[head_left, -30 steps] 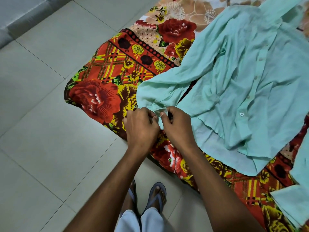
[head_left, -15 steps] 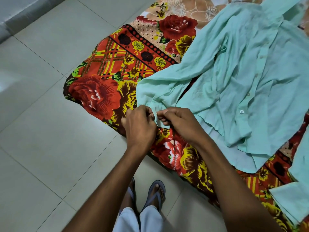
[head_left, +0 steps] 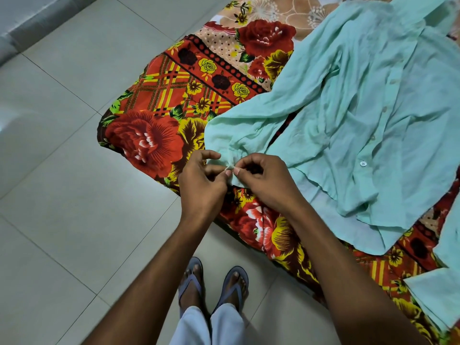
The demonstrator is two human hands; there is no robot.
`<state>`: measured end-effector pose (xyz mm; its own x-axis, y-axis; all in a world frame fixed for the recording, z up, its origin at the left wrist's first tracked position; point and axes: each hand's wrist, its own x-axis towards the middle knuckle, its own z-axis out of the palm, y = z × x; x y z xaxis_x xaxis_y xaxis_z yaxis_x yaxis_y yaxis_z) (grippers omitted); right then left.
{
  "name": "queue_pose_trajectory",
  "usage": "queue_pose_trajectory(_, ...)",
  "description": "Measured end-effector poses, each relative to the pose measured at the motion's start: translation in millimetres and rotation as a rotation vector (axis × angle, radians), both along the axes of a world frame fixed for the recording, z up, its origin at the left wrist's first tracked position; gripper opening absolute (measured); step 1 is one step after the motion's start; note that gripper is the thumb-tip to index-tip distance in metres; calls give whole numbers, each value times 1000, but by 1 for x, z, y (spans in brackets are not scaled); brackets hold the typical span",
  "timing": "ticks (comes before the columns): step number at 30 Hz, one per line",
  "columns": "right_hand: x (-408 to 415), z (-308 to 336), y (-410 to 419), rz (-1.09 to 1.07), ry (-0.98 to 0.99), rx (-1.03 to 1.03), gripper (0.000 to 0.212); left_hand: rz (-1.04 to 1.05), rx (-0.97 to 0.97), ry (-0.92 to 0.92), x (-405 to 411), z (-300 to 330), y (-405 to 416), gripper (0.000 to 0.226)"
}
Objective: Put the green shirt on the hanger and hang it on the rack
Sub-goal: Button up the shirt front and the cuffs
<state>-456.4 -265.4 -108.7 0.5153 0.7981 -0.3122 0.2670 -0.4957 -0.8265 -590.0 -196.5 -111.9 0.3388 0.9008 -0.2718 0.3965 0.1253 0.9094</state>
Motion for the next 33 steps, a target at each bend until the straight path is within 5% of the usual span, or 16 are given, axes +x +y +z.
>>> queue_pose_trajectory(9, -2, 2, 4, 122, -203, 20, 5, -8, 125, 31, 1, -6, -5, 46)
queue_pose_trajectory(17, -7, 1, 2, 39, -108, -3, 6, -51, 190, 18, -2, -6, -6, 29)
queue_pose_trajectory(26, -7, 7, 1, 87, -167, 35, 7, -18, 47, -60, -2, -4, -1, 47)
queue_pose_trajectory(33, -13, 3, -3, 15, -193, 133, 6, -113, -28, -81, -10, -2, 5, 24)
